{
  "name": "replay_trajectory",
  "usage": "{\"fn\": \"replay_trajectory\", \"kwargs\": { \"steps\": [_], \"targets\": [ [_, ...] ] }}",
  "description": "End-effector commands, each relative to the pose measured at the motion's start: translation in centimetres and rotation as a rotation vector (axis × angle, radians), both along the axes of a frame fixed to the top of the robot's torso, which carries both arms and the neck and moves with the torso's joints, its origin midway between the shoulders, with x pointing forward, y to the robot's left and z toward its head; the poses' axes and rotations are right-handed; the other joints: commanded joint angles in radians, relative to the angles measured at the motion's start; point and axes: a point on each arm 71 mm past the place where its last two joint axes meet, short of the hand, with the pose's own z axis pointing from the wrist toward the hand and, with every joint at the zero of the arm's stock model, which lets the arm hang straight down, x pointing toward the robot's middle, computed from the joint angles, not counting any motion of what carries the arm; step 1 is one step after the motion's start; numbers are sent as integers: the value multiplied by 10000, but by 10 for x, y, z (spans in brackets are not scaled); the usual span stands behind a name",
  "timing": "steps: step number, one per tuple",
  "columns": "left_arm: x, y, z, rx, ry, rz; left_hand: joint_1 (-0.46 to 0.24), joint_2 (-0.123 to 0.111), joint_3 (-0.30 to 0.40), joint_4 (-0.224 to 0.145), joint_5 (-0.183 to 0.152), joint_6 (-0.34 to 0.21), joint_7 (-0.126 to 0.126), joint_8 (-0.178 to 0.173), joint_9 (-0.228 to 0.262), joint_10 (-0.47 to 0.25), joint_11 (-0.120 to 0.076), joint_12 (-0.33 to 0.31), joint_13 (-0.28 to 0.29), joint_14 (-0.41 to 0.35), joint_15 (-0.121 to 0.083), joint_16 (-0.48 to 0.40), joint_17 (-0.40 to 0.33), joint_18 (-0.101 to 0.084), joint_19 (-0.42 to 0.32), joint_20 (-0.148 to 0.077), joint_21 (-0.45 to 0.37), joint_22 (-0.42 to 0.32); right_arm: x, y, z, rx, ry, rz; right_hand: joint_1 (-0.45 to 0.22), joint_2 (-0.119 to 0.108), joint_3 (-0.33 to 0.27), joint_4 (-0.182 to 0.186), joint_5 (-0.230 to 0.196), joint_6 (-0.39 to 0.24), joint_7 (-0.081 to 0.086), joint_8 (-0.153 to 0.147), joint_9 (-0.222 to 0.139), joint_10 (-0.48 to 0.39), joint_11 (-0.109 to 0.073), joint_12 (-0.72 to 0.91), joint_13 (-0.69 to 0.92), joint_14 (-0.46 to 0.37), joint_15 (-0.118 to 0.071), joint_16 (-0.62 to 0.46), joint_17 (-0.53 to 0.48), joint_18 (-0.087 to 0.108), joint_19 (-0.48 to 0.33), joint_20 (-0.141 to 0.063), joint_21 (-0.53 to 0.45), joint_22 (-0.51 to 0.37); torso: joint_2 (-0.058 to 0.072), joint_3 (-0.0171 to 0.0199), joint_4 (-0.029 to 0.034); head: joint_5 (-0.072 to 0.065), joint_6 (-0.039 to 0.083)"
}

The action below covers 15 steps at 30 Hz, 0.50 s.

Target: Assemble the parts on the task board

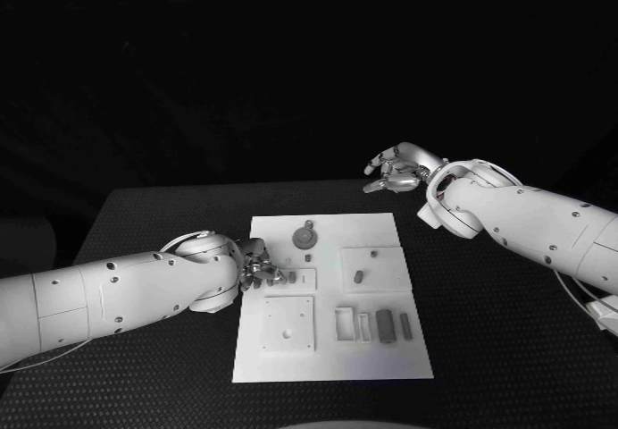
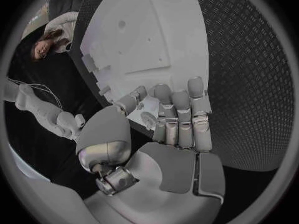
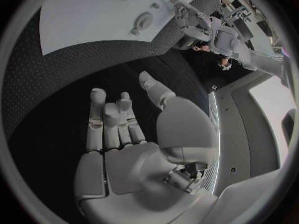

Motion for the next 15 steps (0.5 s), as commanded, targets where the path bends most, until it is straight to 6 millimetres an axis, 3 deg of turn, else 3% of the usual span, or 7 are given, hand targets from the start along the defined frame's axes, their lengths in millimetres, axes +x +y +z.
{"fn": "replay_trajectory", "kwargs": {
  "steps": [1,7,10,15],
  "targets": [
    [0,-2,-2,-21,140,-72,74,45,-43,10,-48,-20,13,-42,-24,-51,-6,35,2,-90,4,34,-14,111,-13,-56,-48,119,-1,1,0,1,29,132,-25,87,-63,7,-40,10,61,13,-9,-48,16,67,-17,-68,3,-61,-9,153,-18,22,-45,150,1,5,-4,-2,0],
    [1,-2,-3,14,173,-65,198,392,-39,-83,-48,-9,10,-51,-23,-59,-10,49,4,-100,5,51,-28,99,-12,-73,-69,125,0,2,0,4,24,138,-24,87,-63,6,-40,11,61,14,-9,-48,15,67,-18,-68,3,-61,-10,153,-18,22,-46,150,5,-1,-2,-13,-4],
    [1,-2,-4,21,211,-80,373,671,-52,-305,-47,-9,13,-56,-20,-68,-7,59,6,-107,4,67,-36,83,-21,-78,-79,139,0,2,0,3,21,136,-24,87,-62,5,-40,11,61,14,-9,-49,15,67,-19,-69,3,-62,-11,153,-19,22,-47,150,7,-1,-9,-6,-22],
    [2,-2,-5,44,255,-132,718,935,11,-583,-48,4,8,-56,-13,-73,-12,70,6,-114,-1,83,-50,77,-12,-98,-86,151,0,2,0,7,12,160,-42,90,-40,2,-37,11,62,21,-18,-68,18,44,-52,-142,6,-198,-81,153,-124,60,-148,124,5,-6,-7,-11,-35]
  ]
}}
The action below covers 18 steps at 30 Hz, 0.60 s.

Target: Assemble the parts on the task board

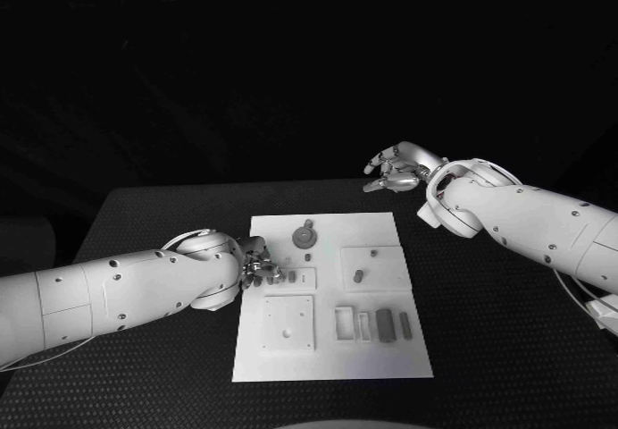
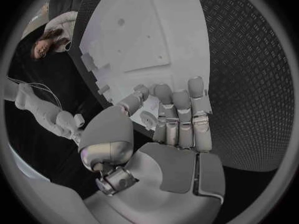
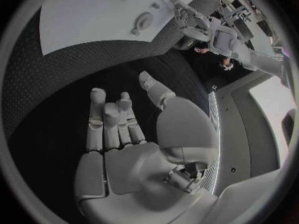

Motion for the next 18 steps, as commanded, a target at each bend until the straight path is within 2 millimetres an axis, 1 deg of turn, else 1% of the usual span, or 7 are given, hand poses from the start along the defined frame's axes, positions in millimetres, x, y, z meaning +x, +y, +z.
{"fn": "replay_trajectory", "kwargs": {
  "steps": [1,4,7,9,10,14,18],
  "targets": [
    [-2,-1,-4,61,259,-178,248,198,44,-181,-47,-9,18,-25,-10,-73,-16,57,7,-42,-1,48,-13,85,24,-70,-47,155,0,1,0,8,3,165,-44,88,-35,1,-39,10,66,21,-17,-78,18,30,-30,-81,-18,-82,-44,197,-90,18,-72,118,2,-8,0,-8,-12],
    [-2,-1,-5,67,310,-241,591,318,108,-423,-47,15,13,-12,2,-67,-20,65,6,-41,3,61,-19,76,32,-72,-43,167,0,1,0,20,-15,168,-84,83,35,2,-42,-1,69,27,-27,-203,22,-223,-195,-265,-9,-534,-265,192,-363,135,-382,0,1,-7,1,-5,-21],
    [-3,-2,-5,18,394,-256,889,376,100,-634,-47,58,4,11,19,-60,-27,70,0,-40,19,74,-31,54,41,-64,-44,172,0,1,0,38,-24,174,-123,87,156,-1,-45,-37,72,29,-37,-270,31,-839,-667,-461,1,-1343,-660,144,-728,319,-905,-250,-7,-4,2,-1,-26],
    [-3,-2,-6,-103,497,-218,1092,438,127,-748,-47,84,-9,27,30,-51,-38,71,-5,-37,26,80,-37,53,45,-67,-48,173,0,1,0,78,-11,172,-149,98,255,-7,-69,-63,90,40,-37,-293,62,-1520,-1214,-654,33,-2201,-1054,81,-1103,498,-1453,-531,-6,1,2,5,-25],
    [-3,-2,-6,-146,519,-189,1127,453,132,-766,-46,89,-11,29,32,-50,-39,71,-6,-37,27,81,-39,52,46,-67,-49,172,0,1,0,84,-6,171,-150,110,277,-6,-52,-68,95,42,-36,-316,69,-1650,-1310,-708,44,-2371,-1129,69,-1179,528,-1557,-585,-6,2,2,4,-24],
    [-3,0,-6,-350,548,-15,1348,845,222,-777,-47,144,-23,65,54,-29,-51,76,-12,-25,34,92,-48,44,65,-62,-59,162,0,1,0,108,25,189,-196,37,321,-35,-16,-109,142,79,-23,-223,128,-2750,-2238,-794,139,-3760,-1693,16,-1582,771,-2341,-1032,-4,-4,-2,5,-12],
    [-2,0,-5,-443,437,10,1430,960,200,-839,-47,165,-24,95,78,-24,-51,81,-15,-23,42,107,-51,31,67,-53,-63,166,0,2,0,159,64,253,-194,116,376,-19,-19,-145,201,138,1,-67,172,-3728,-3098,-680,314,-5170,-2153,2,-1847,970,-3011,-1424,-4,1,-1,1,-12]
  ]
}}
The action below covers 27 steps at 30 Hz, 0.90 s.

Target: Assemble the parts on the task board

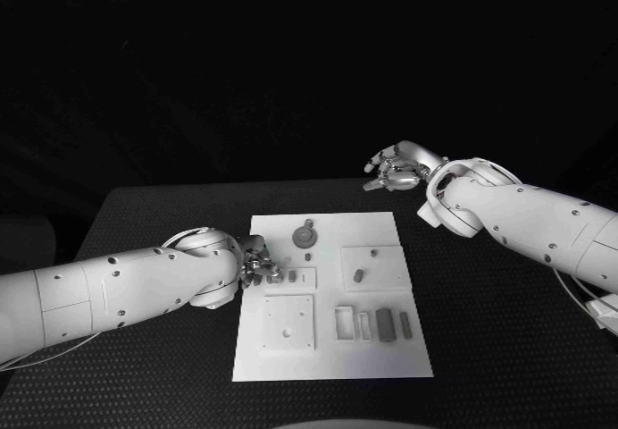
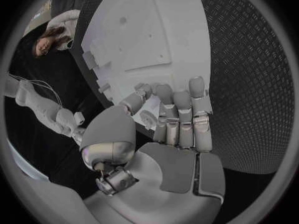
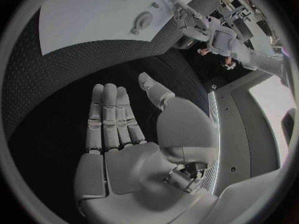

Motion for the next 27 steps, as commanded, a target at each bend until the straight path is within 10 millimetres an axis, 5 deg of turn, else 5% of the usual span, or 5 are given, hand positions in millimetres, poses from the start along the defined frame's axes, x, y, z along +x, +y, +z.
{"fn": "replay_trajectory", "kwargs": {
  "steps": [1,9,27],
  "targets": [
    [-4,-2,-5,-258,262,-69,646,790,52,-99,68,78,-8,57,18,-25,-51,48,-14,17,3,69,-14,34,32,-19,-60,167,-1,2,0,85,72,248,-69,70,96,-4,-28,-18,90,91,28,109,30,-575,-500,110,193,-899,-275,-138,-185,73,-384,-222,2,4,0,-3,13],
    [-3,-1,-4,-611,140,171,721,931,22,-178,68,98,-19,93,51,-2,-63,61,-16,32,9,92,-19,32,45,-20,-60,173,0,1,-1,137,104,285,-37,79,1,-11,-39,-99,165,187,58,335,132,-1938,-1680,213,592,-2925,-495,-246,-800,325,-1200,-527,2,-3,-1,-17,15],
    [1,2,9,-1036,-182,472,757,983,-28,-269,68,123,-36,127,82,33,-80,75,-22,62,12,118,-27,34,73,-22,-51,180,0,1,-3,162,214,306,21,91,-139,-9,-38,-158,190,217,14,446,170,-2316,-2074,279,713,-3791,-103,-246,-963,427,-1479,-507,-3,5,4,-33,19]
  ]
}}
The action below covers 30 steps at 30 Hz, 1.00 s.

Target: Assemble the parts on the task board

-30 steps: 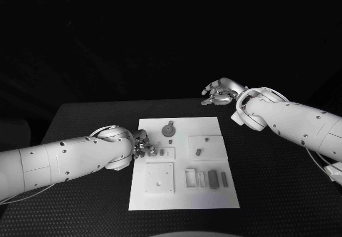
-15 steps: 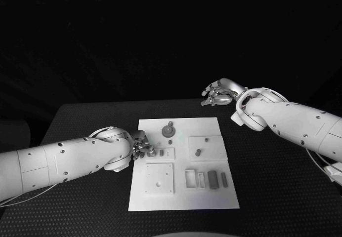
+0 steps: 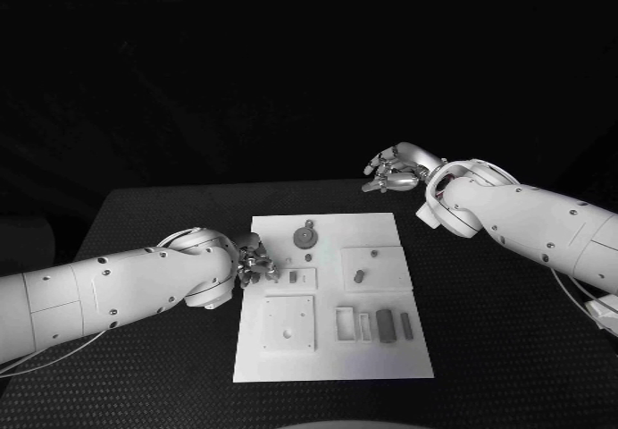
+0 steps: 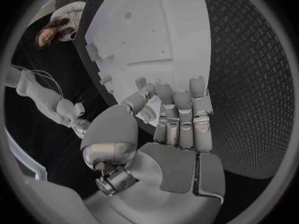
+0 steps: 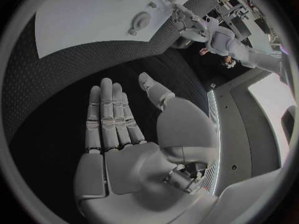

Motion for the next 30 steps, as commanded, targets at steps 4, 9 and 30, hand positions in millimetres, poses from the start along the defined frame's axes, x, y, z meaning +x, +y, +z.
{"fn": "replay_trajectory", "kwargs": {
  "steps": [4,9,30],
  "targets": [
    [2,-4,8,-434,-222,-9,534,606,-25,-54,31,89,2,79,75,-3,-44,36,-13,70,-35,40,-10,37,49,-3,-42,176,-1,1,-1,18,116,195,51,73,-79,5,-39,-49,52,52,-24,34,46,-119,-74,-15,114,-241,92,-105,-137,21,-112,21,0,-14,14,-11,-14],
    [2,-4,10,-458,-196,-56,544,599,-30,-72,32,92,-1,82,79,5,-48,38,-14,76,-34,45,-12,39,53,-5,-41,177,-1,1,-2,31,127,213,58,83,-82,6,-40,-67,67,60,-48,15,66,-207,-170,-94,230,-670,91,-153,-361,75,-312,-4,-3,-1,13,1,-5],
    [21,5,12,195,2399,-488,598,886,-140,-127,32,7,38,51,250,-74,-7,27,-32,-20,11,56,-47,21,-50,38,-70,195,-1,2,-5,41,213,222,92,76,-110,2,-40,-100,87,59,-84,-28,95,-289,-265,-91,299,-1027,158,-170,-477,114,-441,21,-1,5,-13,25,-4]
  ]
}}
